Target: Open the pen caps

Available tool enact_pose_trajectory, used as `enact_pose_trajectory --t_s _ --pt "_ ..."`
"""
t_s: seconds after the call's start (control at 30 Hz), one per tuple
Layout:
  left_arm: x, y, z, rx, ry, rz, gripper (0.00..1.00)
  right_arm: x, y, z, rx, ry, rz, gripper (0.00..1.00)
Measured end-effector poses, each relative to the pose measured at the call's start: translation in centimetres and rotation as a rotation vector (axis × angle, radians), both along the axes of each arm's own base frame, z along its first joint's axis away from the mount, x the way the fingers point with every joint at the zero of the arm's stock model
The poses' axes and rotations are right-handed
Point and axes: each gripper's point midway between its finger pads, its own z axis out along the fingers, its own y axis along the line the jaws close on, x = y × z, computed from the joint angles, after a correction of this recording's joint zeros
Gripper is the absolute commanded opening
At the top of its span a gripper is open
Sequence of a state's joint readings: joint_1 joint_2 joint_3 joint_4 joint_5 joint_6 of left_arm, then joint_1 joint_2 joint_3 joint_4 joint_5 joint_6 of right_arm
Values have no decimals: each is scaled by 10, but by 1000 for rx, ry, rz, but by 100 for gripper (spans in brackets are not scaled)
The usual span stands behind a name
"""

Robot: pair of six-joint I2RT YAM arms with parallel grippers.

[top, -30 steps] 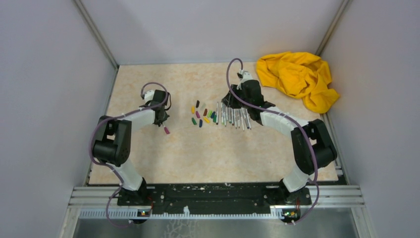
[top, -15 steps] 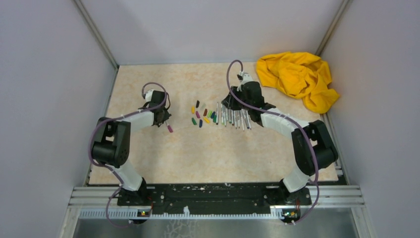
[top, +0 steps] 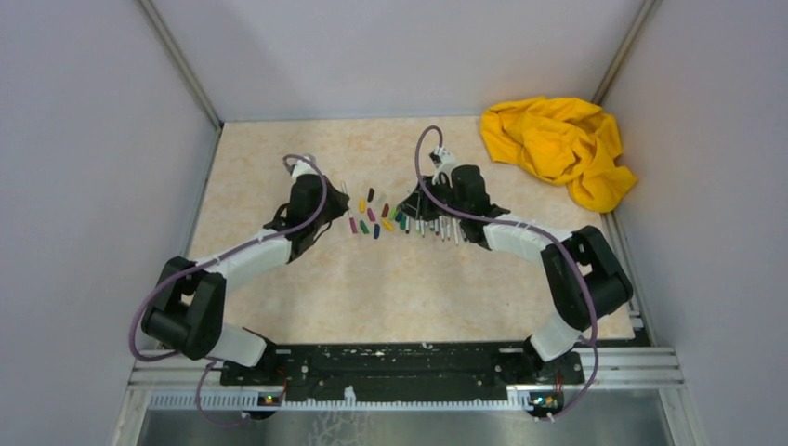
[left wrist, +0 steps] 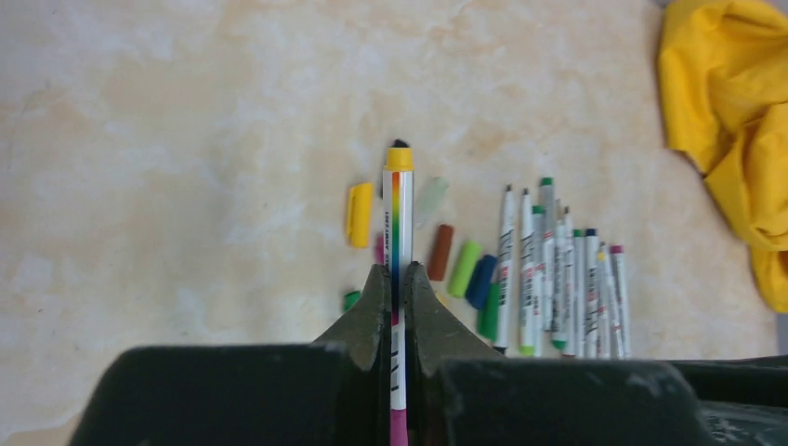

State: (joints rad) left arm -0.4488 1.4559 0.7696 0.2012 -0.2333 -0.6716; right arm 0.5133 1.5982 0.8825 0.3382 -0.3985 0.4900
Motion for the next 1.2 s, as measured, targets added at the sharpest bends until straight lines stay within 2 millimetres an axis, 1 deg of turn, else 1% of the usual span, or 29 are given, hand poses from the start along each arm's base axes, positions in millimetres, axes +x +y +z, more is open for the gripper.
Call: enact_pose_trajectory --t_s 0.1,0.17,0.3,0.43,0.53,0.8,1.0,1.2 --pt "4 -10 21 -56 -80 -8 0 -6 9 6 64 -6 44 28" --pt "4 -14 27 -87 -114 -9 0 -8 15 10 96 -9 68 28" --pt "1 -23 30 -123 -136 -21 0 -14 29 14 147 -17 120 28" --pt "1 -34 41 -171 -169 -37 0 -20 41 9 173 -2 162 28" --pt "1 -40 48 -203 -185 -50 0 -21 44 5 186 8 175 28" --pt "0 -56 51 -229 -185 -91 0 -23 49 -5 186 34 191 29" --pt "1 -67 54 -239 -183 -117 0 -22 56 1 195 24 211 29" --pt "0 -73 52 -241 -174 -133 0 -21 59 6 201 16 221 29"
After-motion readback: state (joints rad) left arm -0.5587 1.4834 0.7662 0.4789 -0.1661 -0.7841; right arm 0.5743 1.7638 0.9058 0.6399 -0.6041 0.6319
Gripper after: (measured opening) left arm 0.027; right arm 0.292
